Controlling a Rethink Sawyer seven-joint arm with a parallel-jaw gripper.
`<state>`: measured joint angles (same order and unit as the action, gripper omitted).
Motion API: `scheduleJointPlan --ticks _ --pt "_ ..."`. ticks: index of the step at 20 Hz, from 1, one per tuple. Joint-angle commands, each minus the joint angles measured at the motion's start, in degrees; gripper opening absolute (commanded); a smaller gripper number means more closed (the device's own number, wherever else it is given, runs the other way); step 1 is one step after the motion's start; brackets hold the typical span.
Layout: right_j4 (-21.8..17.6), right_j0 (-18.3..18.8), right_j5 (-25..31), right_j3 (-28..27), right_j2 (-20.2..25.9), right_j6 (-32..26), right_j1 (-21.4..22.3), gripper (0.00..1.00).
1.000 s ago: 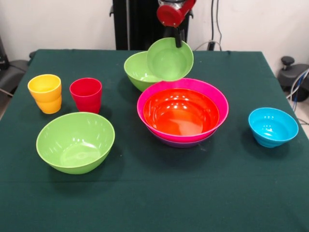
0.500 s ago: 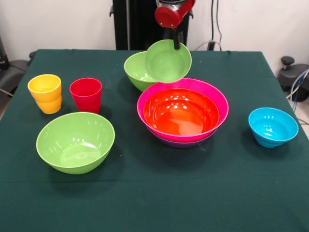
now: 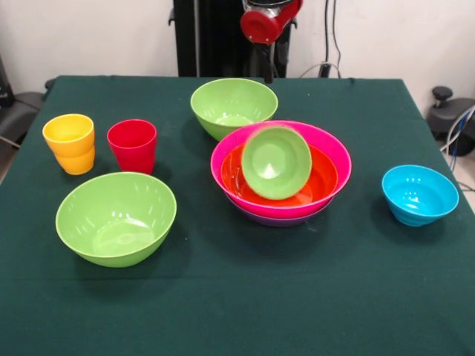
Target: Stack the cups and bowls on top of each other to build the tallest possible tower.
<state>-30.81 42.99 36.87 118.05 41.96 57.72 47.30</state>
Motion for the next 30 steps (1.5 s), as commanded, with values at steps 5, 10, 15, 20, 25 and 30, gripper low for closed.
scheduleJointPlan --ticks 5,10,15,20,25,30 --pt "1.5 -4.3 -3.7 -3.1 -4.8 12.7 0.2 1.0" --pt "2.7 -7.2 -5.5 -3.0 -8.5 18.3 2.5 1.0" --pt "5.6 -7.9 -18.2 0.9 -16.4 30.3 6.4 1.0" --pt "10.5 -10.5 -22.8 0.4 -26.4 40.9 1.4 1.0" --pt "10.0 -11.8 -22.2 -1.7 -28.7 42.3 0.4 1.0" --pt "8.5 -13.0 -21.6 -1.3 -28.7 45.9 1.5 1.0"
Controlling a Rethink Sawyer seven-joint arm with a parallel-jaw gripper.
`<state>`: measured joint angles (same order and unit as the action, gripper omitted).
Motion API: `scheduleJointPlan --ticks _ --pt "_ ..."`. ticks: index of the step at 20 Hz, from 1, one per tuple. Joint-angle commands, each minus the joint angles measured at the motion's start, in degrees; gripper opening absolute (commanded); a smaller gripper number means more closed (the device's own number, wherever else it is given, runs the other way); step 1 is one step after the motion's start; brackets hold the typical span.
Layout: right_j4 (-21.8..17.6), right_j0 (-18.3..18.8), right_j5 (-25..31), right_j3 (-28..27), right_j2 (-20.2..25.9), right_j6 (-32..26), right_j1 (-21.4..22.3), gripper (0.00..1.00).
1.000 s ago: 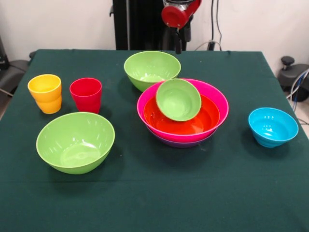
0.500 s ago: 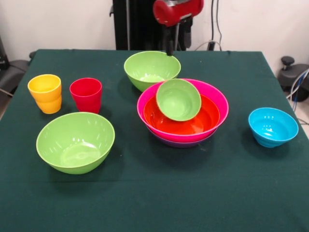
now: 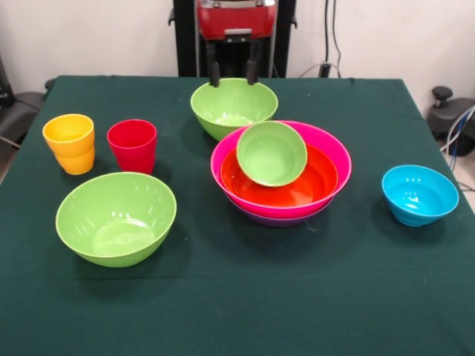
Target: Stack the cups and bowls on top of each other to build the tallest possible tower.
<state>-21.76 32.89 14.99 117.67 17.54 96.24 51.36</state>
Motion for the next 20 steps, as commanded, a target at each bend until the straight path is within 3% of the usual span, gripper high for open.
scheduleJointPlan --ticks 1,12,20 --pt "-0.9 -3.1 0.2 -1.0 -4.2 7.8 -2.7 1.0" --pt "-1.3 -10.3 -6.5 -4.3 -11.7 13.6 -11.9 1.0" --pt "-0.2 -12.2 -11.0 -5.6 -13.7 12.4 -15.9 1.0"
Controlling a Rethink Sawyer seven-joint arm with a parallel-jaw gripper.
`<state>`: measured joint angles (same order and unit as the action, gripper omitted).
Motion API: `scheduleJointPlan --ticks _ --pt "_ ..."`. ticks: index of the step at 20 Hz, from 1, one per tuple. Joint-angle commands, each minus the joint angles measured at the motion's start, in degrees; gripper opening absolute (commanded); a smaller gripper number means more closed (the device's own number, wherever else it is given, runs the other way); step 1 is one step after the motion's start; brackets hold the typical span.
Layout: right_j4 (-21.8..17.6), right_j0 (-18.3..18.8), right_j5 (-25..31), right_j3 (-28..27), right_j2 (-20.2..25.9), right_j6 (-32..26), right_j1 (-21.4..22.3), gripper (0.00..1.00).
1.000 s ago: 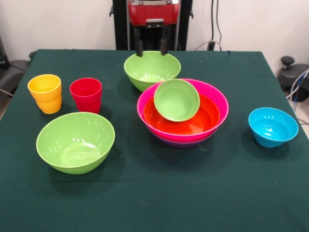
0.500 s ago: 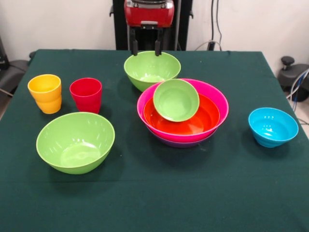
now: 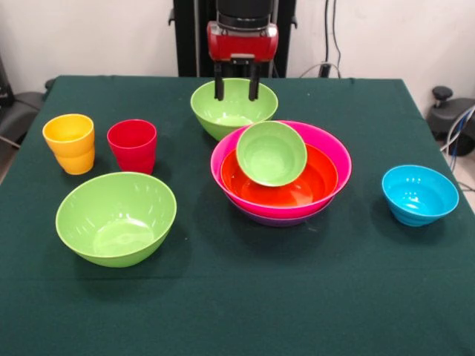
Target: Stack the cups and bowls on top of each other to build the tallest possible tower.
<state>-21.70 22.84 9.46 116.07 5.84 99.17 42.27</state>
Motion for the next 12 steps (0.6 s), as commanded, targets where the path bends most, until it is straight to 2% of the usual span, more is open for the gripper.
scheduleJointPlan --ticks 1,8,12 --pt "-0.3 -1.8 -5.1 -4.0 -1.8 9.1 -6.7 1.0" --pt "0.7 -1.5 -4.1 -3.7 -1.2 7.6 -6.6 1.0" --pt "1.0 -2.4 -5.2 -5.8 -2.2 8.0 -10.4 1.0"
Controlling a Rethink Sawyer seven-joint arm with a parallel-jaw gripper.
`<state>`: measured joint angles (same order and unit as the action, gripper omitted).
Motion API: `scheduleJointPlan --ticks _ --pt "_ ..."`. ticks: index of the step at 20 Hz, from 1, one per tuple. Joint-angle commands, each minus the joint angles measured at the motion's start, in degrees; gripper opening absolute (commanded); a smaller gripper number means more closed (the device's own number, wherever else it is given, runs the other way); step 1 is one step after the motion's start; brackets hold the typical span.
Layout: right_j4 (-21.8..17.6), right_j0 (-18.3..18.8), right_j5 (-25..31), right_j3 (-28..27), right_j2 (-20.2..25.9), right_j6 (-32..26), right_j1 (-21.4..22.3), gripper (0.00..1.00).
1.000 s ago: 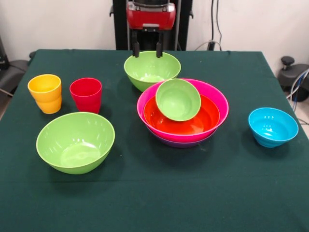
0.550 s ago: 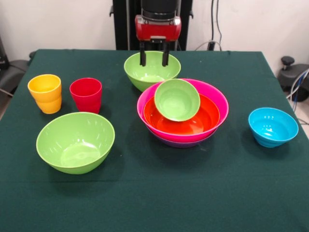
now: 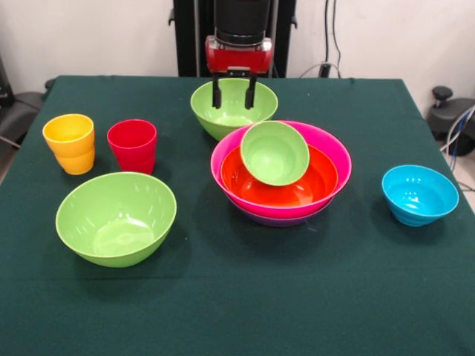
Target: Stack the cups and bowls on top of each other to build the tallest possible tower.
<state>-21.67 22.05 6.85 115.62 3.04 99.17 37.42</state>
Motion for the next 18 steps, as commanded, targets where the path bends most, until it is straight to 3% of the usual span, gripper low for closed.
scheduleJointPlan --ticks 1,11,18 --pt "1.0 -1.9 -3.1 -6.2 0.3 8.2 -7.1 1.0" --pt "2.2 -6.0 -9.2 -11.9 -3.2 9.6 -16.8 1.0" --pt "2.8 -6.7 -10.0 -13.4 -3.7 8.9 -18.8 1.0"
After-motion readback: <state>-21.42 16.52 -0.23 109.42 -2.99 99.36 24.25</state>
